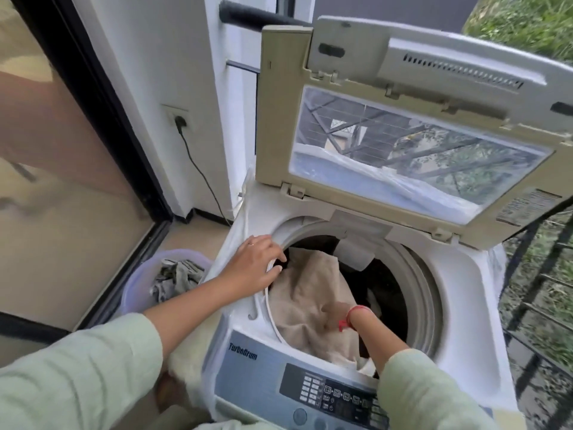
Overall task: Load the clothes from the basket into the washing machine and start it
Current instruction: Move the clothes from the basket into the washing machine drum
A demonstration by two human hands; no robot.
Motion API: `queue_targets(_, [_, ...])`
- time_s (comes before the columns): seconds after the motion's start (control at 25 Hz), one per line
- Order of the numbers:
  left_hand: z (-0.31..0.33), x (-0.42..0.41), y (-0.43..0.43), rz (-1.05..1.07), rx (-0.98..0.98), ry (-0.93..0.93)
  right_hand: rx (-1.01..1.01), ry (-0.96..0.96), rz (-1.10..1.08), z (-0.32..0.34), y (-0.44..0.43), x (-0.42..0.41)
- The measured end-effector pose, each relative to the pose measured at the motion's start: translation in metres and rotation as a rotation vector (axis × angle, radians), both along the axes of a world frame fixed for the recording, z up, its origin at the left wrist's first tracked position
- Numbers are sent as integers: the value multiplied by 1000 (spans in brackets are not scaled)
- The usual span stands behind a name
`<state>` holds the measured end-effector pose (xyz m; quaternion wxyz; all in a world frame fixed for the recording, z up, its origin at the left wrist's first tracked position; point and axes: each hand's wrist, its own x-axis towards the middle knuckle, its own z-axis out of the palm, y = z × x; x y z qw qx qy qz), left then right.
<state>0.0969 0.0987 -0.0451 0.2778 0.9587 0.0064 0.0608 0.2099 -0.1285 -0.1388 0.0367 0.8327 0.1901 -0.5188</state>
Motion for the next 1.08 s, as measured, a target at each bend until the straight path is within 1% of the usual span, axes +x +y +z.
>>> queue_targets(0.08, [6,-2,8,49,-30,-26,252,-288,-202,37,2,11])
queue_targets(0.16, [16,-6,23,141,-72,-62,550,-506,-301,84,10,2])
queue_targets(0.24, [29,-12,47,254,-116,-142,813,-581,-461,126,21,-16])
queue_targets(0.28, [34,-17,62,299,-141,-176,893,-619,-505,143,28,-26])
queue_targets(0.36, [37,-33,94,368,-190,-186,960,-690,-520,162,50,-45])
queue_targets(0.48, [28,-60,148,428,-227,-144,1039,-663,-451,180,113,-74])
queue_targets(0.64, [10,-110,236,584,-331,-48,1081,-499,-297,172,235,-118])
queue_targets(0.72, [-7,-137,286,672,-355,4,1033,-374,-244,154,297,-135])
queue_targets(0.8, [-31,-162,337,730,-360,99,958,-290,-205,122,355,-145])
queue_targets(0.84, [-43,-172,356,748,-360,158,925,-268,-212,103,376,-148])
queue_targets(0.92, [-70,-189,387,757,-355,303,867,-241,-333,66,410,-150])
queue_targets(1.0, [-97,-199,411,718,-343,446,740,-230,-445,28,433,-147])
queue_targets(1.08, [-122,-202,424,672,-326,579,604,-202,-475,-5,440,-144])
